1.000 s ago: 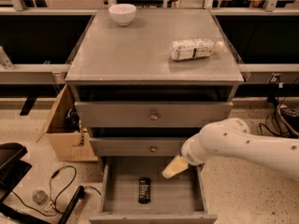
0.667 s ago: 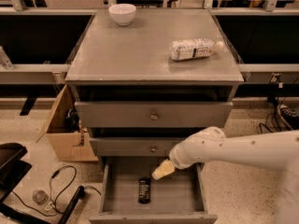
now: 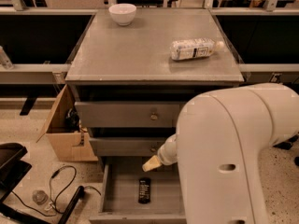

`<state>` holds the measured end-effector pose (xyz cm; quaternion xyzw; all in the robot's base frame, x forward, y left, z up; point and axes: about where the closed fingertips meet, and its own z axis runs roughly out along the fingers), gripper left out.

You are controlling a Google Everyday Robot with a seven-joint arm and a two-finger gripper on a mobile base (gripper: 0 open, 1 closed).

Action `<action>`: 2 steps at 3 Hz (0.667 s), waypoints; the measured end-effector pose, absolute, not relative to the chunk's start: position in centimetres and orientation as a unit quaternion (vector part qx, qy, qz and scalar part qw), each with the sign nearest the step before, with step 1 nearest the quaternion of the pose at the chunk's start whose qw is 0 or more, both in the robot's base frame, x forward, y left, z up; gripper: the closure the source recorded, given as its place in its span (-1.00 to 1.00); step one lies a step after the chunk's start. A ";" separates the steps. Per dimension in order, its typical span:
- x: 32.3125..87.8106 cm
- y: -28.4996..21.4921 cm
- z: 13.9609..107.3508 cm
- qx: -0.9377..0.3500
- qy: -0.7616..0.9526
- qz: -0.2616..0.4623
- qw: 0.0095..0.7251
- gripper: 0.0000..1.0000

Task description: Pick rxbar chocolate from bottom drawer and place on counter

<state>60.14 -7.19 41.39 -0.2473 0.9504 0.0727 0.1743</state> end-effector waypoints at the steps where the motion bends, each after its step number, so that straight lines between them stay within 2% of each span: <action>1: 60.1 -6.9 41.6 -0.242 0.952 0.074 0.175 -1.00; 2: 60.2 -6.7 40.6 -0.239 0.954 0.066 0.168 -1.00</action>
Offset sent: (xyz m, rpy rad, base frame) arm 0.0063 0.0223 -0.0210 -0.0576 0.0182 -0.0565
